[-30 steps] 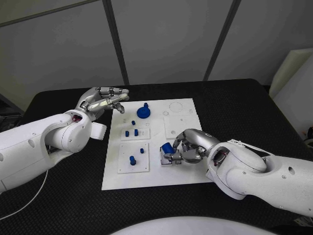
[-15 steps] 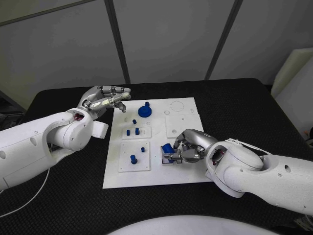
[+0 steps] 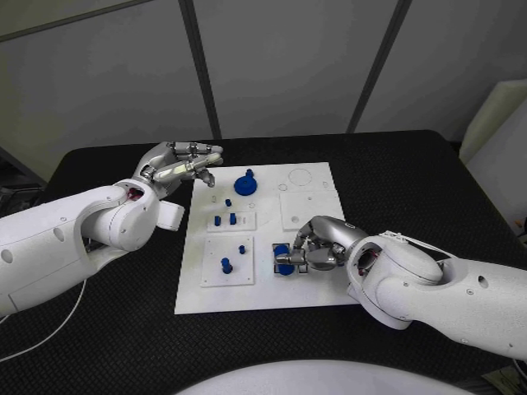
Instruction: Assemble the parts on the task board
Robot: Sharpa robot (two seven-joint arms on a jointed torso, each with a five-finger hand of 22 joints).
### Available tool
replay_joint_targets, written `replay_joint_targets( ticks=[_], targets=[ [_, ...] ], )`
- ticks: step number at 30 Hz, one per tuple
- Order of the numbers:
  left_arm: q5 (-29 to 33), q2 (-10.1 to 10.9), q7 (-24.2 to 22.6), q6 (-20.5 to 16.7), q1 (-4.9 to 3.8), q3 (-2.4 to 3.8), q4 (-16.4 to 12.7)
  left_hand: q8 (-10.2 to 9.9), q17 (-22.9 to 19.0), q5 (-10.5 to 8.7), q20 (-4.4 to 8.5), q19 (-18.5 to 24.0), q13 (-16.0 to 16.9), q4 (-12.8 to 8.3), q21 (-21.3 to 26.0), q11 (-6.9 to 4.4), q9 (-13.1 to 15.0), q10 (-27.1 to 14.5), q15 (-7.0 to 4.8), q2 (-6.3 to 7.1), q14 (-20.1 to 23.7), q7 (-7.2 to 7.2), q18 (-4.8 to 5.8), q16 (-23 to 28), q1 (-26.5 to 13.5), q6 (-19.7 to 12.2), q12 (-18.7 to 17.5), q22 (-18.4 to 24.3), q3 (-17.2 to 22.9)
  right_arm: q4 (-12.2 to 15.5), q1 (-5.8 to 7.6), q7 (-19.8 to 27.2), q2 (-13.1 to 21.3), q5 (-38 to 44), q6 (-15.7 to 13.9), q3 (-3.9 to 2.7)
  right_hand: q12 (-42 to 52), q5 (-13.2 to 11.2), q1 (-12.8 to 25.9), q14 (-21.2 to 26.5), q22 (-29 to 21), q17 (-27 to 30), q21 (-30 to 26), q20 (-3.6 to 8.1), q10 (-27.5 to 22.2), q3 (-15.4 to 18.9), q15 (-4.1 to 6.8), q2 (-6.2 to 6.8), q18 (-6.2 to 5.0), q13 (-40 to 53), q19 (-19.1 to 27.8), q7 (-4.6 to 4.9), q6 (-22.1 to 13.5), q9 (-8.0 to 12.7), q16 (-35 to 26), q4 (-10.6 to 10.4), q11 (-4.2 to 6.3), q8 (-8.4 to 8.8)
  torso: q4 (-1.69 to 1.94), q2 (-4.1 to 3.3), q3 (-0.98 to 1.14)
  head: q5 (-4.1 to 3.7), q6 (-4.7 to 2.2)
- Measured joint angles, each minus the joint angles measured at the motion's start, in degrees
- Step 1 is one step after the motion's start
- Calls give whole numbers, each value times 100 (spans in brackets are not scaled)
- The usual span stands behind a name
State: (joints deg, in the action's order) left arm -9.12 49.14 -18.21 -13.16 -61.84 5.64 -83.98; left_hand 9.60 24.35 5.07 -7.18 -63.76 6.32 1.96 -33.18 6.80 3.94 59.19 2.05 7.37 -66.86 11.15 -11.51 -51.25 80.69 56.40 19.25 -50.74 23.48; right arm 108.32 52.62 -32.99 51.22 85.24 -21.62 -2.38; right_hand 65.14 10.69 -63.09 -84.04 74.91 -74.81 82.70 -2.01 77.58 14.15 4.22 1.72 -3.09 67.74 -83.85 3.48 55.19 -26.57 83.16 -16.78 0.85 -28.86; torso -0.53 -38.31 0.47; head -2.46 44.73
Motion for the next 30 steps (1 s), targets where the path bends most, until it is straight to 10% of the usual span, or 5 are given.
replay_joint_targets(
  ticks=[9, 30],
  targets=[
    [0, 0, 1, 1, 0, 0, 7, 0, -6, 0, 0, 0, -1, 0, 0, 0, 0, 0, -13, 0, 14, 0, 0, 0, 0, 0, 25, 4, 0, -15, 0, 8, -21, 24, -39, 0, -801, -109, 452, 0, 0, 158, -155, -3, -400, -298, 0, 452, 0, -674, 42, 47, -162, -148, -118, -23, -64, 47, -1, 0, 2, 7, 11],
    [0, -4, 2, 3, 0, 0, 21, 0, -5, 0, 0, 0, -2, 0, 0, 0, 0, 0, -20, 0, 21, 0, 0, 0, 0, 0, 27, 4, 0, 112, -1, 230, 99, 168, -40, 4, -410, 340, -1318, 14, 0, -15, -84, 19, -128, -803, 27, 18, -1, -303, 19, -52, -62, -401, -81, 408, 41, 46, -7, 9, 6, -1, 4]
  ],
)
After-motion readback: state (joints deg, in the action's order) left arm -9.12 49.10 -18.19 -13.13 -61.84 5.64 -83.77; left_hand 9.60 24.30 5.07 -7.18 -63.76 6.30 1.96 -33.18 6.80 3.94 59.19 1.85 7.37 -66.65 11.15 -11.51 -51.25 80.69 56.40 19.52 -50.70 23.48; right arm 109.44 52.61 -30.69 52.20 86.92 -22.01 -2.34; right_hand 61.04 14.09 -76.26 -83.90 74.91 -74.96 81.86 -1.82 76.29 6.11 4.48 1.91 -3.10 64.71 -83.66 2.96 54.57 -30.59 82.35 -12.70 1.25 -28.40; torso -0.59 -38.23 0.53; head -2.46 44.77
